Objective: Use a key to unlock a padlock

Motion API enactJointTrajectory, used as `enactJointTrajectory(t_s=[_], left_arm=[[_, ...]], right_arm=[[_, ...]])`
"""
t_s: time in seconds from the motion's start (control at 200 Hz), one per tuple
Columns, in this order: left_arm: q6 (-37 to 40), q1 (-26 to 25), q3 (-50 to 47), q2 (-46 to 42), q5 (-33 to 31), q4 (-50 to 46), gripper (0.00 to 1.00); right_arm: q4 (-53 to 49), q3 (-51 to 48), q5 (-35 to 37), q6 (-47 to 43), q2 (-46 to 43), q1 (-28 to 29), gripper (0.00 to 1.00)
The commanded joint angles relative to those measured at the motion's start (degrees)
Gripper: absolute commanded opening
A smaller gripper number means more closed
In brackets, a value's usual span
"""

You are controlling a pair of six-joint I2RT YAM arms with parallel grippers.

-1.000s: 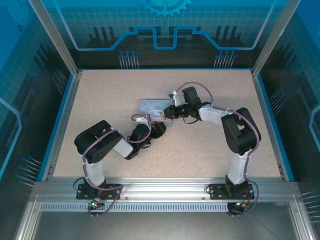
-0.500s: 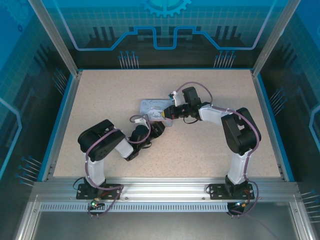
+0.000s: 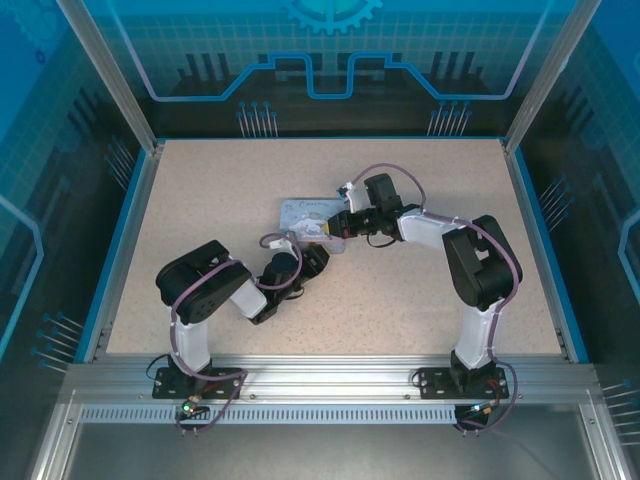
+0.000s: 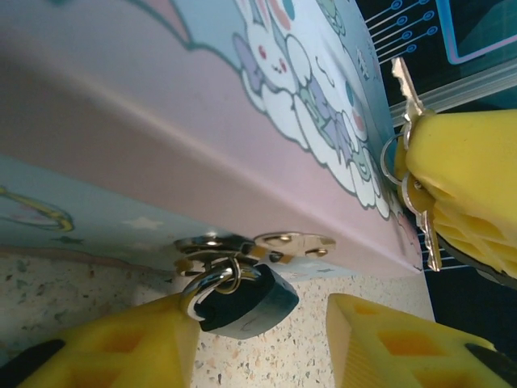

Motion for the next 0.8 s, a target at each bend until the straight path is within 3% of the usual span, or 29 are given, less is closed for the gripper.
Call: enactJointTrajectory(t_s=[0.0,0.59,0.795], left_arm=[[-0.3,-0.8,0.3,-2.2,-0.5,5.4,0.44],[-2.0,-0.7,2.2,0.4,-2.3,5.5,0.33],[-2.1,-0.7,2.1,1.1,-2.4,5.4,0.25]], right_arm=[[-6.2,-2.5,3.3,-1.0,2.4,0.8,0.0],[-6.4,-2.4,3.2,-1.1,3.0,0.9,0.0],[-6.4,-2.3,3.3,-1.1,3.3,0.8,0.0]])
